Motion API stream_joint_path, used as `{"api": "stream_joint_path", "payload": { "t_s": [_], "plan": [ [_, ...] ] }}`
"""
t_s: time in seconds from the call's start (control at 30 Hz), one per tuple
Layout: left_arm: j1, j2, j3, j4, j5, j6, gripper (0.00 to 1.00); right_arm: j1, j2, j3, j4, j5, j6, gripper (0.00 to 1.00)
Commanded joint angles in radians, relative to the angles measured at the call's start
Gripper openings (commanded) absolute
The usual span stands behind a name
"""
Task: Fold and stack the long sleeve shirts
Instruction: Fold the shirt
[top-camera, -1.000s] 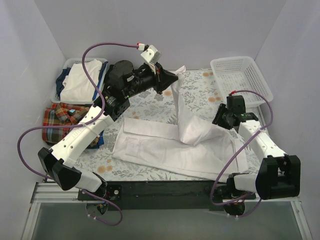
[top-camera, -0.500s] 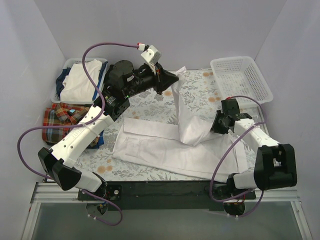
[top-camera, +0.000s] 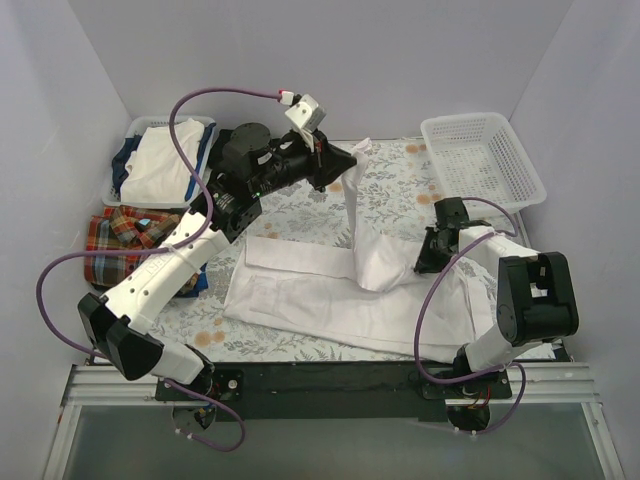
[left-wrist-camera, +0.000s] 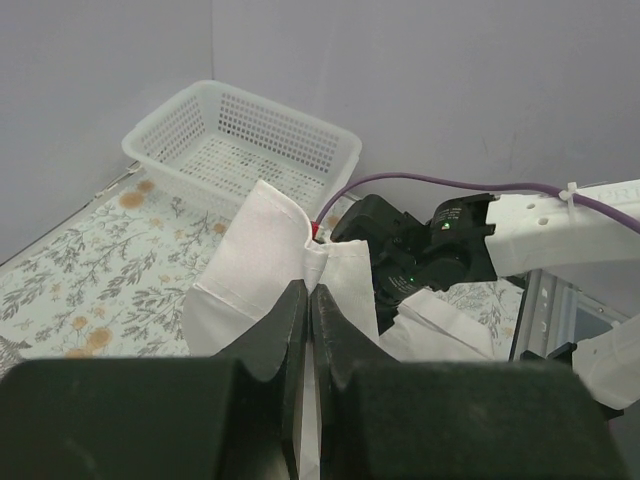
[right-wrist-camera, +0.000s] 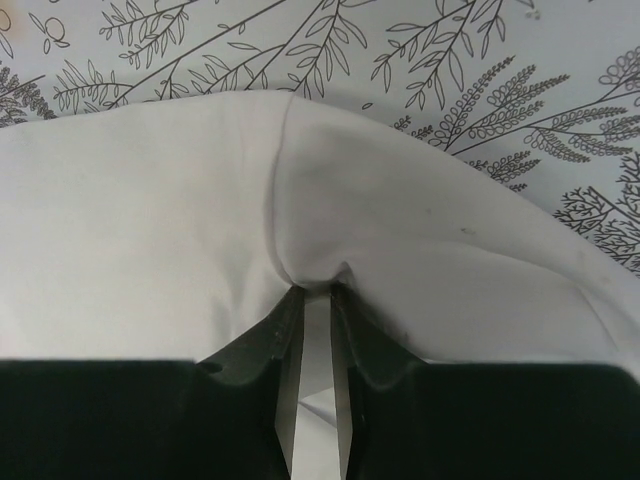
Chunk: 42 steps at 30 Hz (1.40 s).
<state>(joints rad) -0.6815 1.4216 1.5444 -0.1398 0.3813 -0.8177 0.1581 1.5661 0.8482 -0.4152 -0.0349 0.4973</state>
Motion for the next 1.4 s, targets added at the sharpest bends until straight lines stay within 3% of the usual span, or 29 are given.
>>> {"api": "stream_joint_path", "payload": {
  "t_s": [0.0,0.37,0.8,1.1,1.37],
  "plan": [
    [0.003,-0.003,-0.003,-0.012,-0.016,0.022,0.00,0.006,0.034,-0.018,-0.068,0.100,0.029,0.24],
    [0.003,-0.029,-0.024,-0.037,-0.056,0.043,0.00,0.003,0.066,0.106,-0.106,0.240,0.061,0.24],
    [0.003,-0.122,-0.190,-0.116,-0.133,0.028,0.00,0.092,-0.207,0.115,-0.122,0.170,0.014,0.32],
    [0.003,-0.194,-0.280,-0.135,-0.324,0.019,0.00,0.234,-0.022,0.186,-0.053,0.041,-0.005,0.34],
    [0.003,-0.236,-0.316,-0.158,-0.447,0.018,0.00,0.250,0.063,0.167,-0.092,-0.007,0.032,0.32]
  ]
}}
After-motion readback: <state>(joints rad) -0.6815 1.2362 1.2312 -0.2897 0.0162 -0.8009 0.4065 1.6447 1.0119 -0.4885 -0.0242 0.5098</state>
